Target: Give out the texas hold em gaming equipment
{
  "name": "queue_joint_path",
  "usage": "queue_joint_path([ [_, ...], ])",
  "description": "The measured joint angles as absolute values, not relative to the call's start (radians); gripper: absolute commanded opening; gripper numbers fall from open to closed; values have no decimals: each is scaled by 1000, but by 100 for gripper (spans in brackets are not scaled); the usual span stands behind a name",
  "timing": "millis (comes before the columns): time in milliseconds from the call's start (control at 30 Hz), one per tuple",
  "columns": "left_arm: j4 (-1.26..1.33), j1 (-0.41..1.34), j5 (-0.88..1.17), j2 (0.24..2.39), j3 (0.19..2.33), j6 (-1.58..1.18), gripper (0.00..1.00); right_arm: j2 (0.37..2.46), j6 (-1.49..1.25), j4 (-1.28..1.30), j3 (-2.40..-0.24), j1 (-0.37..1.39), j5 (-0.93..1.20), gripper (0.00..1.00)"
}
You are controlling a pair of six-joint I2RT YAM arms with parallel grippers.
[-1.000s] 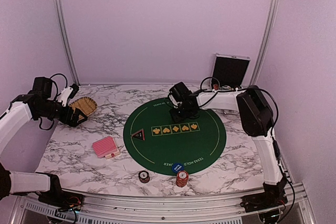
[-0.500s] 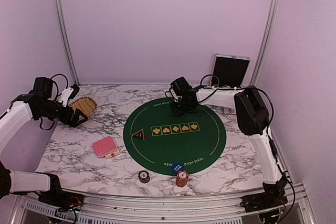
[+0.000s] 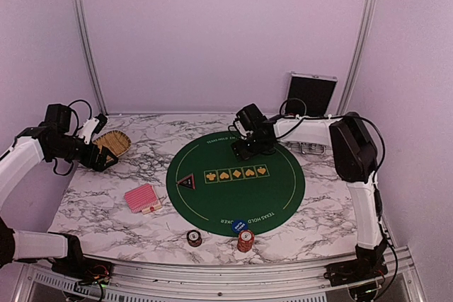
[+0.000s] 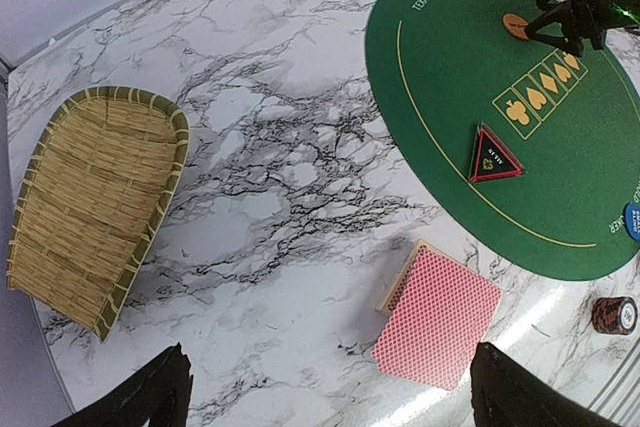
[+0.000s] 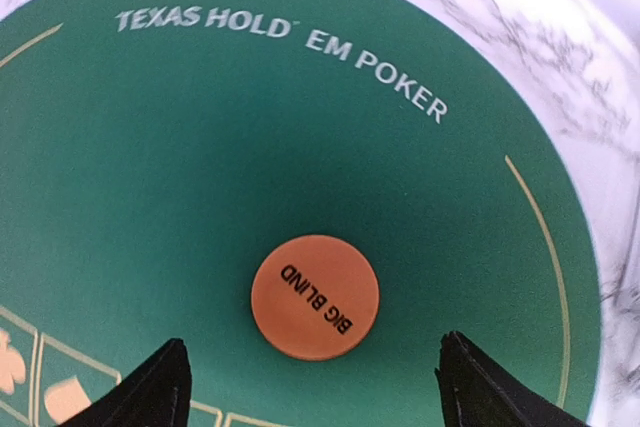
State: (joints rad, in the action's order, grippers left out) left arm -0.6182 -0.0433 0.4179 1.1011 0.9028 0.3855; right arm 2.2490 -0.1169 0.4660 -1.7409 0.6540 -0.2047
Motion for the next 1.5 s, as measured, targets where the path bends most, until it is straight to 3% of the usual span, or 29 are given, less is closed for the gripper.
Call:
queue_joint_path([
  [200,-628,-43,418,1101,909,386,99,2101,-108,459,-1626,697,-186,96],
  [533,-649,-43,418,1101,921,390,99,1921,-128,470,-1414,858,-88,99],
  [1067,-665,-43,419,1099,921,393,99,1893,-112,542,-1282,971,44,83],
  [1500,-676,-43,419,1098,936,394,99,1900,-77,598,-1282,1019,45,80],
])
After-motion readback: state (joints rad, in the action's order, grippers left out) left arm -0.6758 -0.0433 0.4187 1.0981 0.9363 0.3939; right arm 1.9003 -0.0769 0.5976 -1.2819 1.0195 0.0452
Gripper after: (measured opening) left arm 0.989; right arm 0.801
